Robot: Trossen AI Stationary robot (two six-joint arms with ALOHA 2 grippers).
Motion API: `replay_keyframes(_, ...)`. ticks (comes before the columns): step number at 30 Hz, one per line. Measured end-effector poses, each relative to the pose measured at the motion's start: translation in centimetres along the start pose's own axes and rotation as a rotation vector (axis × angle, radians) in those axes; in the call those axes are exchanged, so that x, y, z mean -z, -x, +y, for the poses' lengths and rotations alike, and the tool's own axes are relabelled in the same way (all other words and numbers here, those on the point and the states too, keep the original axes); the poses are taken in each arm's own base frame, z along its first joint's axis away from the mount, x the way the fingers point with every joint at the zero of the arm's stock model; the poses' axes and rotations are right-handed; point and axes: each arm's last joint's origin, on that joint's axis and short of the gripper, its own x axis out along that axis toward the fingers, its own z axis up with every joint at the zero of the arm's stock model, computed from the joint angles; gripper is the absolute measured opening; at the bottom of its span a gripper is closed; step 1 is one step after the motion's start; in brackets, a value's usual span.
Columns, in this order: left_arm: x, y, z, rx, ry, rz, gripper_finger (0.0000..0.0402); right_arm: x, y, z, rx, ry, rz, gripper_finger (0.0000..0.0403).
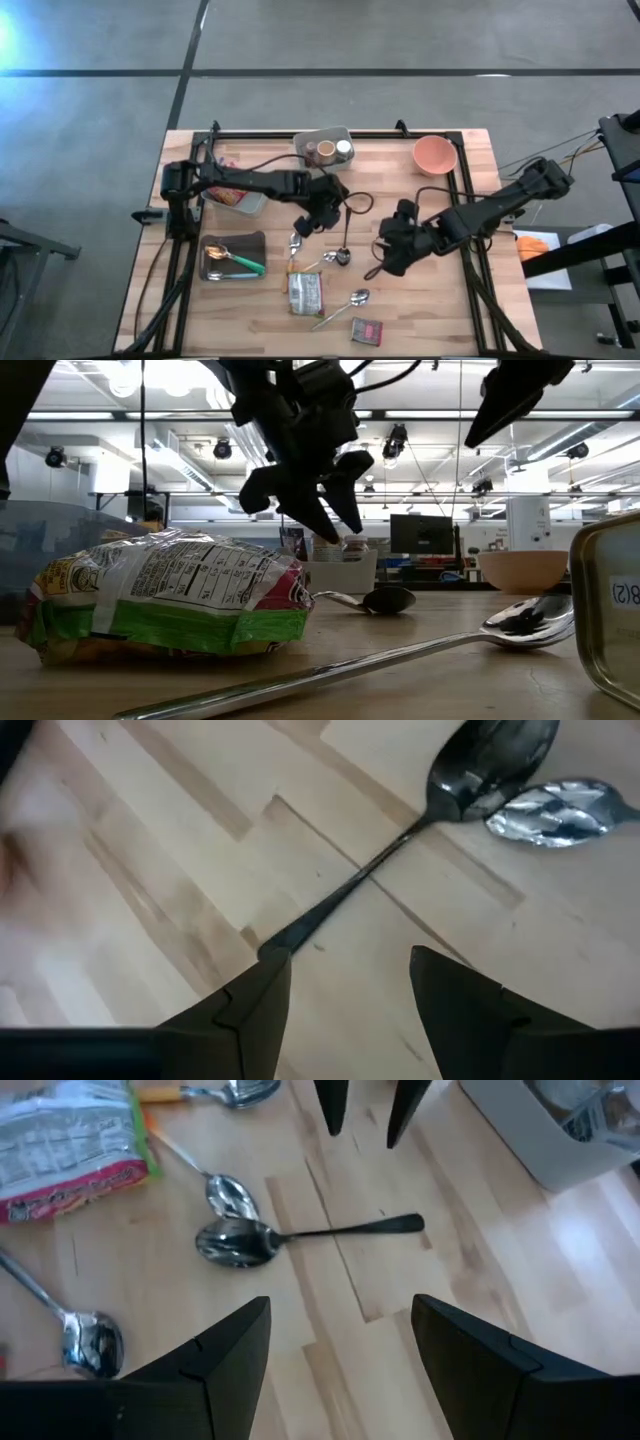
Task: Pick & Place Food Item
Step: Put the orange spoon into the black bin
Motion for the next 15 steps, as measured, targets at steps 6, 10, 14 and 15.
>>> replay_keyframes(6,-0.7,-0.2,-0.6,0.012,0.007,-0.017,0.0206,0.6,0.2,0.0,0.009,-0.004,-0.026,0.0242)
replay_keyframes(10,-1.0,0.0,-1.5,0.089,0.128,0.011,0.0206,0.7,-0.1,0.1,0.012,-0.002,-0.021,0.0242)
replay_keyframes(14,-1.8,-0.1,-2.8,0.133,0.398,0.051,0.0206,0.8,-0.2,0.1,0.01,-0.001,-0.019,0.0242)
replay_keyframes(15,-2.1,-0.2,-3.1,0.137,0.479,0.056,0.0206,0.8,-0.2,0.1,0.009,-0.002,-0.02,0.0242)
